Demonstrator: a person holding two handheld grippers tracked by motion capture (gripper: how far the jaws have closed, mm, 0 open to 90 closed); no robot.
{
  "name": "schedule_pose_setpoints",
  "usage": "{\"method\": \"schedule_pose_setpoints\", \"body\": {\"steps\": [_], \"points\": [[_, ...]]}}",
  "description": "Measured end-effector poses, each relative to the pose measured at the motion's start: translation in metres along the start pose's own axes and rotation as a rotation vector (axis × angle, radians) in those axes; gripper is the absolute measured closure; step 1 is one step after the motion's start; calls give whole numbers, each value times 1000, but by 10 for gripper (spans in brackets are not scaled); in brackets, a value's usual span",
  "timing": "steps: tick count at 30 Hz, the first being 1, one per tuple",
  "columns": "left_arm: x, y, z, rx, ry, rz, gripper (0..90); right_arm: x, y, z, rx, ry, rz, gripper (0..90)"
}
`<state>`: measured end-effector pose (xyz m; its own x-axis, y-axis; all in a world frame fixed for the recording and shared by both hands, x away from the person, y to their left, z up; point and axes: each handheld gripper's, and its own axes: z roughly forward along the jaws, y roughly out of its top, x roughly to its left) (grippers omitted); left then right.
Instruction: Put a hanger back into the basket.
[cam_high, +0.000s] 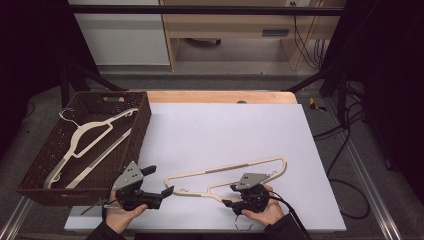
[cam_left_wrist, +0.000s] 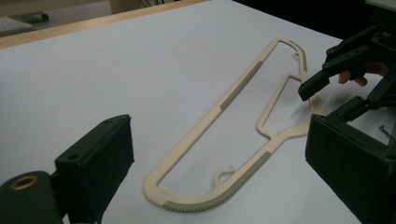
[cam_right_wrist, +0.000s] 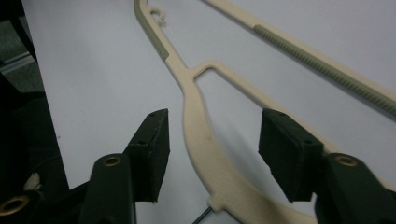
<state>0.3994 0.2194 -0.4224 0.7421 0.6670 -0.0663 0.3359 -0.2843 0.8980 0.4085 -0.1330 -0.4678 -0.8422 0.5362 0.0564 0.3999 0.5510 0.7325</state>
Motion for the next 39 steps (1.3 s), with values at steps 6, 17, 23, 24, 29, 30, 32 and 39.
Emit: {"method": "schedule_pose_setpoints", "body": {"steps": [6, 17, 23, 24, 29, 30, 32, 39], "points": [[-2, -1, 4, 15, -5, 6, 77, 5, 1, 12, 27, 27, -34, 586], [-4, -4, 9, 32, -18, 17, 77, 10, 5, 18, 86, 18, -101, 681], [-7, -4, 16, 52, -36, 35, 77, 5, 6, 19, 83, 52, -122, 726], [-7, -4, 17, 58, -40, 40, 77, 5, 6, 19, 80, 55, -127, 727], [-12, -2, 26, 89, -66, 69, 79, 4, 7, 16, 68, 65, -143, 731], [-14, -1, 29, 102, -74, 80, 80, 4, 8, 15, 65, 69, -136, 732], [-16, -1, 32, 116, -81, 93, 83, 3, 9, 13, 66, 85, -126, 734], [-37, 0, 67, 260, -133, 235, 106, 2, 13, 10, 62, 118, -107, 736]]}}
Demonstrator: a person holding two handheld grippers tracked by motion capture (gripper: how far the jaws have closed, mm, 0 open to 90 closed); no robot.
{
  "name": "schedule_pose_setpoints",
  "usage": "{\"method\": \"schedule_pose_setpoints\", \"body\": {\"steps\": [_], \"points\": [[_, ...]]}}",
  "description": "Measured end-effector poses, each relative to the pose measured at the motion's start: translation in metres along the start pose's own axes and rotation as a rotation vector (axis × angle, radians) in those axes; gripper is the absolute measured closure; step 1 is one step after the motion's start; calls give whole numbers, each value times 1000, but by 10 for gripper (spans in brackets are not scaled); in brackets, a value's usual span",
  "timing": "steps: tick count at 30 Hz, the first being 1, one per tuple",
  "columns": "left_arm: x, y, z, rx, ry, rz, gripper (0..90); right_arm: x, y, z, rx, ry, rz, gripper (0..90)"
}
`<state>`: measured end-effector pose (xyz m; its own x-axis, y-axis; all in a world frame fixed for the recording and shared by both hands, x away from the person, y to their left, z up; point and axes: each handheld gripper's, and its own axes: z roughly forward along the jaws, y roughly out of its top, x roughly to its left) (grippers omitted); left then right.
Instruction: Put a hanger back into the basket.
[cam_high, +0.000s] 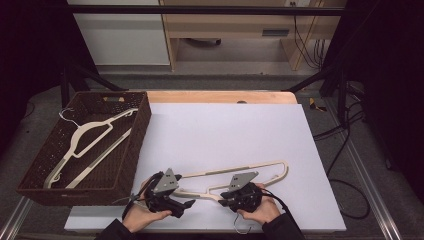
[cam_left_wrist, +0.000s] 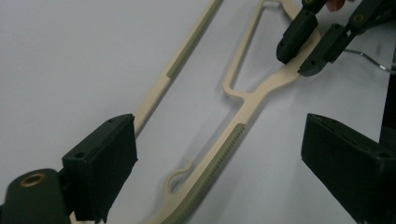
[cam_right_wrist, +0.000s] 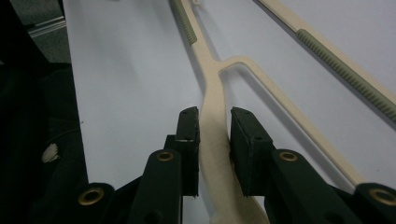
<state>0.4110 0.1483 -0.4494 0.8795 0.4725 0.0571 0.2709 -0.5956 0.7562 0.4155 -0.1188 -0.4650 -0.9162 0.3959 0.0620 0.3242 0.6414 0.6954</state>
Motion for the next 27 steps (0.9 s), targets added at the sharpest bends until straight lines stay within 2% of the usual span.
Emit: {"method": "schedule_pose_setpoints", "body": {"steps": [4, 6, 9, 11, 20, 25, 27], "points": [[-4, 7, 16, 57, -16, 61, 132, 0, 1, -3, -1, 10, 16, 737], [-6, 10, 21, 71, -18, 93, 152, 0, 1, -4, 1, 8, 17, 736], [-8, 13, 26, 82, -26, 114, 187, 0, 1, -5, -4, 17, 17, 736], [-11, 16, 31, 107, -19, 158, 217, 0, 2, -6, -2, 19, 26, 736], [-20, 23, 48, 133, 6, 240, 340, 0, 3, -9, -6, 33, 27, 737], [-24, 25, 50, 141, 18, 296, 404, 0, 5, -12, -14, 38, 34, 737], [-25, 26, 51, 135, 23, 302, 428, 0, 5, -12, -16, 41, 37, 737]]}}
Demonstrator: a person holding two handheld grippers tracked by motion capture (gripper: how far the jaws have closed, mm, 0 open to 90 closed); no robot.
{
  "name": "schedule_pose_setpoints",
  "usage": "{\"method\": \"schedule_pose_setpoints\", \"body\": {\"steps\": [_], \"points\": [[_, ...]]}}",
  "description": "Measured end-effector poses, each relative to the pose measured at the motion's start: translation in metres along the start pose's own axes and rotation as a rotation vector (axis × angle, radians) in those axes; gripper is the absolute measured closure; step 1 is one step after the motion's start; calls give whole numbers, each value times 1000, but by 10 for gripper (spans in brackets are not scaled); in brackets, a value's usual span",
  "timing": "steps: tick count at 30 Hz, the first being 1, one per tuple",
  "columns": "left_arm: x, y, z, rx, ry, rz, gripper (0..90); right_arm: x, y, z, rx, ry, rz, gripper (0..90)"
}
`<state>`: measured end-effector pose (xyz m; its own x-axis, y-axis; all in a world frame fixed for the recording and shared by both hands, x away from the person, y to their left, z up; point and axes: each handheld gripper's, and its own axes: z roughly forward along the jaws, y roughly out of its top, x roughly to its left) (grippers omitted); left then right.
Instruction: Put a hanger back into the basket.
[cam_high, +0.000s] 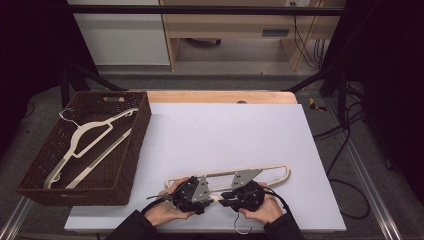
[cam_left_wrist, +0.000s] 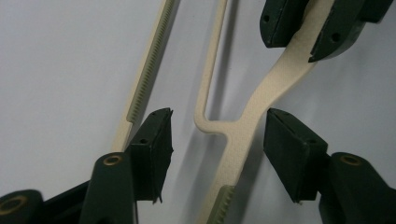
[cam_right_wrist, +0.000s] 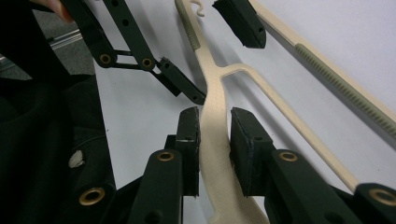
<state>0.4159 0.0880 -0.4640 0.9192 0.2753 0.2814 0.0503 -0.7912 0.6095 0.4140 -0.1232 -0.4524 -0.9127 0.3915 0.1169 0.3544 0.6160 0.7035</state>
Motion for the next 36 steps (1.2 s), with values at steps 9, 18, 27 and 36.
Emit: {"method": "schedule_pose_setpoints", "body": {"steps": [9, 18, 27, 36], "points": [[-2, 4, 2, 2, 13, 37, 521, -1, 2, -6, -17, 25, 13, 738], [-5, 8, 1, 8, 21, 69, 629, -1, 6, -12, -24, 28, 31, 738], [-7, 11, -4, 18, 45, 89, 671, 0, 6, -17, -59, 26, 42, 706], [0, 11, -12, -2, 46, 45, 715, -14, -2, -63, -278, -129, 105, 524]]}}
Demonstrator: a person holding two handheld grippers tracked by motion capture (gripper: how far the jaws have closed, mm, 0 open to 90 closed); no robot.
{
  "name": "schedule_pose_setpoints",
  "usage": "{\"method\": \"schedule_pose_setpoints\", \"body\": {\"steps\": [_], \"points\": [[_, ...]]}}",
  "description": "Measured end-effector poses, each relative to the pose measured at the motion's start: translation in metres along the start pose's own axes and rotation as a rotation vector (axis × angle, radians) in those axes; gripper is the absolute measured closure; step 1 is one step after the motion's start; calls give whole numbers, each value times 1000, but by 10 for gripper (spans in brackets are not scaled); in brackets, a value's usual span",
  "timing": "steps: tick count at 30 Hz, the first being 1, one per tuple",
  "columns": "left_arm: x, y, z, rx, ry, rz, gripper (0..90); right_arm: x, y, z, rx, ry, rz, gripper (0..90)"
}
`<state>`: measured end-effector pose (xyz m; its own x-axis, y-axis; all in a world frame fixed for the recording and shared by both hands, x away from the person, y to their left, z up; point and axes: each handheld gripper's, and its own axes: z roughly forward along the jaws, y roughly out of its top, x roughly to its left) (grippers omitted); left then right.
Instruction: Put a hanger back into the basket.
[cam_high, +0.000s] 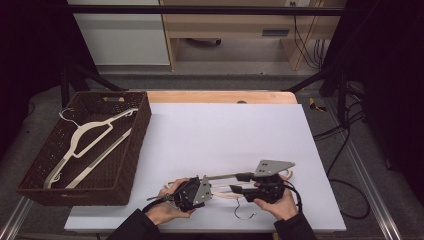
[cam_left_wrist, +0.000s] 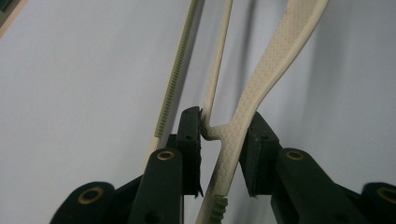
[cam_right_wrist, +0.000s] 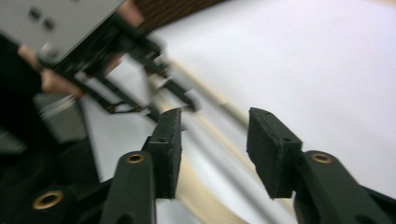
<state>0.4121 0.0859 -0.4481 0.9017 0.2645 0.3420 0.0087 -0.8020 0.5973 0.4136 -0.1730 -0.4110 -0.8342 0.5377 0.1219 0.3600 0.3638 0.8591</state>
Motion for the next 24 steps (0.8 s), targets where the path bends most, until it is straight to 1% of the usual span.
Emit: {"method": "schedule_pose_setpoints", "body": {"steps": [1, 3, 5, 6, 8, 9, 11, 14, 16, 17, 21, 22, 24], "points": [[1, 0, -1, 0, 2, 0, 724, -3, 0, -7, -31, -32, 20, 504], [4, 1, -3, -4, 2, -12, 738, -12, -1, -21, -84, -111, 33, 458], [8, 3, -5, 0, 5, -14, 758, -21, -4, -33, -112, -198, 57, 416], [10, 3, -6, 1, 4, -22, 766, -25, -7, -38, -123, -232, 66, 390], [15, 4, -8, -2, -2, -36, 776, -32, -12, -46, -134, -290, 85, 345], [17, 5, -8, 1, -9, -40, 779, -35, -15, -48, -143, -309, 93, 327], [20, 7, -9, 10, -12, -44, 783, -40, -19, -53, -157, -335, 109, 292], [25, 7, -9, 1, -28, -66, 787, -44, -24, -57, -162, -363, 128, 231], [26, 7, -9, -6, -34, -80, 787, -45, -26, -58, -161, -372, 141, 207], [26, 7, -9, -8, -38, -87, 787, -46, -27, -58, -157, -378, 145, 197], [29, 7, -10, -7, -41, -92, 789, -47, -34, -61, -143, -394, 160, 173], [29, 6, -11, -9, -41, -92, 790, -48, -35, -61, -137, -404, 162, 164], [31, 6, -13, -24, -44, -108, 799, -48, -38, -61, -129, -414, 164, 160]]}}
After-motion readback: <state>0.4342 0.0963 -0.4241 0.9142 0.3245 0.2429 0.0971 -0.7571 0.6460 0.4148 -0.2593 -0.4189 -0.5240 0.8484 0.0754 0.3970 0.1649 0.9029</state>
